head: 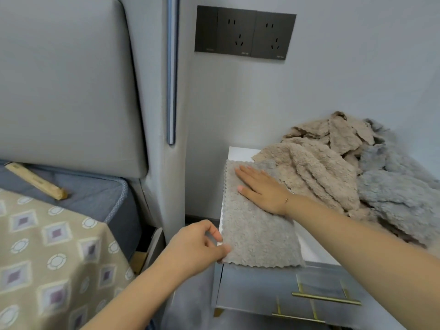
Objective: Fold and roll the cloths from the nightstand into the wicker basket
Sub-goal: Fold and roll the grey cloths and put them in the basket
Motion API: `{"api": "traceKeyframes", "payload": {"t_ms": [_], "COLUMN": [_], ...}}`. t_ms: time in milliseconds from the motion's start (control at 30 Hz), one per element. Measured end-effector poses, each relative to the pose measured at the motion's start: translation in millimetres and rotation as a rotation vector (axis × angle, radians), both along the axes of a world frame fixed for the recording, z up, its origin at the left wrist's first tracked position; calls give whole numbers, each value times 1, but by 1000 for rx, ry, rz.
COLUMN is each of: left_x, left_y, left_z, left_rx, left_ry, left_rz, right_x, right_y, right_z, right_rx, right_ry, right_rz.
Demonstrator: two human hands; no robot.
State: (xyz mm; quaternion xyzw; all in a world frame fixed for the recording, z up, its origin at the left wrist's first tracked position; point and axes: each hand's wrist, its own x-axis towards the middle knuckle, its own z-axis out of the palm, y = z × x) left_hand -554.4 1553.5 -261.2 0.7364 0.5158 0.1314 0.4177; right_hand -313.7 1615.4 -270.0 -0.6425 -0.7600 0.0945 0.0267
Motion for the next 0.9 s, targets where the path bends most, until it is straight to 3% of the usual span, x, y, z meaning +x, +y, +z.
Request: {"api": "traceKeyframes", "payload": {"t_ms": [133, 233, 367, 467, 533, 633, 900], "left_x": [-9, -9, -2, 1, 3, 6, 12], "left_y": [-6, -7, -5, -8, -7, -1, 0], "left_z": [10, 10, -23, -53, -64, -64, -71], "left_rx": [457, 714, 909, 948, 969, 954, 1103], "left_ry": [83, 50, 210, 329, 259, 102, -6], "left_rz": [-97, -299, -519, -561, -605, -663, -540], "right_x": [10, 17, 22, 25, 31, 45, 30], "right_y": [-57, -111, -158, -173, -175, -178, -170], "right_z": [27, 35, 13, -6, -16, -31, -46], "right_rx": [194, 190, 167, 79, 78, 250, 421], "right_ry": [112, 244, 93, 62, 15, -45, -31], "right_rz": [32, 0, 52, 63, 91, 104, 205]}}
